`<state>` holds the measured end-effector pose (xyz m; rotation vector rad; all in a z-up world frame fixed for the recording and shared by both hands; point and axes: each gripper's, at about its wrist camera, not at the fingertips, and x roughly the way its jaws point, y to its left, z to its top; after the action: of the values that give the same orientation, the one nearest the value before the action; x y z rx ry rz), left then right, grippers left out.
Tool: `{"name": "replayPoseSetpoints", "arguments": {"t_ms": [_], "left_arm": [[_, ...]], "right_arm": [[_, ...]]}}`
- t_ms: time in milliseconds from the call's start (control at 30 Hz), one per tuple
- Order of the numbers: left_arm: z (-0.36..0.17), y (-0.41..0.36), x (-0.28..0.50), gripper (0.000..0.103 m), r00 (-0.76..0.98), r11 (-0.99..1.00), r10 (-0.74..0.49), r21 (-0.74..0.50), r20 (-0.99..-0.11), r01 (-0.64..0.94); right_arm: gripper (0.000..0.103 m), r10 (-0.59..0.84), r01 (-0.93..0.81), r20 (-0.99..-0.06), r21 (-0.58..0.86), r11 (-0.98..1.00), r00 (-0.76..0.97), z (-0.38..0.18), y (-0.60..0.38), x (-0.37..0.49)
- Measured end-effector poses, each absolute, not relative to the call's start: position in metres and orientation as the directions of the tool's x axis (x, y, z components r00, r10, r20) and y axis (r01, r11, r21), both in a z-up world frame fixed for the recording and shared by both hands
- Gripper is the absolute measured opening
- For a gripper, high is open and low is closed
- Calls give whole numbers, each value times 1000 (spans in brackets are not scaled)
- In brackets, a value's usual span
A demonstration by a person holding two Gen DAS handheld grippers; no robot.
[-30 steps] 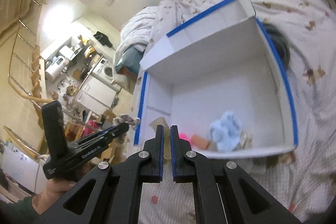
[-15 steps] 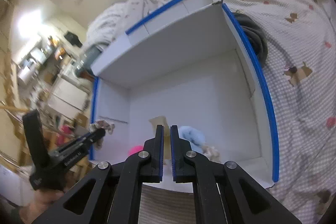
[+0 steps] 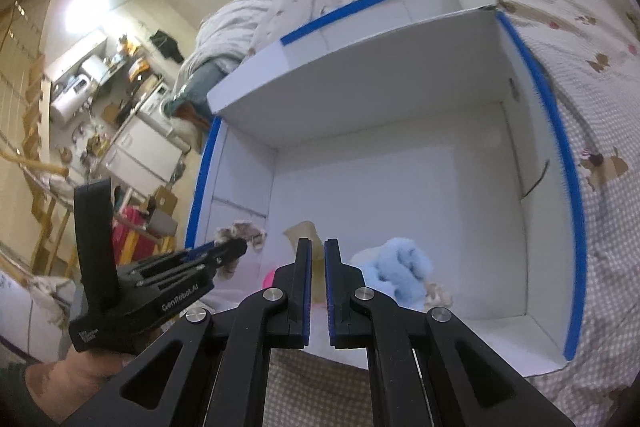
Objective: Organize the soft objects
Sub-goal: 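Lift the beige scrunchie with the left tool and carry it over the box, then open the left tool to drop the scrunchie beside the pink toy, then pull both tools back from the box toward the white cloth and plastic bag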
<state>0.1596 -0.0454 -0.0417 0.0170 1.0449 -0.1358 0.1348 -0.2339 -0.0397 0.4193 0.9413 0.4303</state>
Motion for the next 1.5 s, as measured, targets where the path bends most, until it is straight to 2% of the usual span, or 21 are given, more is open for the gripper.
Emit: {"name": "replayPoseSetpoints", "arguments": {"t_ms": [467, 600, 633, 667, 700, 767, 800, 867, 933, 1067, 1500], "left_arm": [[-44, -57, 150, 12, 510, 987, -91, -10, -855, 160], [-42, -55, 151, 12, 515, 988, -90, -11, -852, 154], [-42, -54, 151, 14, 515, 988, -89, -12, -853, 152], [-42, -54, 151, 16, 514, 989, -89, -13, -853, 149], [-42, -54, 151, 18, 513, 989, -90, -16, -854, 146], [-42, -54, 151, 24, 510, 988, -98, -24, -855, 150], [-42, -55, 151, 27, 508, 988, -94, -17, -856, 154], [-41, -57, 150, 54, 509, 987, -91, -8, -856, 163], [-38, -57, 149, 66, 522, 987, -93, -10, -848, 159], [-28, -58, 145, 68, 578, 988, -87, 3, -811, 152], [-32, -64, 144, 68, 575, 985, -45, 61, -817, 164]], "right_arm": [[10, 523, -157, -706, 517, 841, 477, -52, -226, 144], [15, 503, -152, -718, 497, 854, 482, -53, -224, 144], [18, 502, -150, -717, 497, 855, 484, -53, -224, 144], [31, 501, -148, -716, 498, 854, 486, -52, -224, 144], [55, 500, -145, -713, 499, 854, 490, -52, -225, 144], [82, 507, -141, -686, 517, 844, 522, -48, -228, 142], [82, 504, -142, -674, 518, 844, 540, -45, -229, 140], [82, 495, -144, -670, 508, 849, 553, -41, -231, 140], [83, 495, -129, -671, 518, 846, 552, -43, -234, 141], [83, 492, -107, -682, 524, 845, 541, -46, -237, 143], [83, 485, -118, -687, 509, 852, 540, -46, -234, 143]]}}
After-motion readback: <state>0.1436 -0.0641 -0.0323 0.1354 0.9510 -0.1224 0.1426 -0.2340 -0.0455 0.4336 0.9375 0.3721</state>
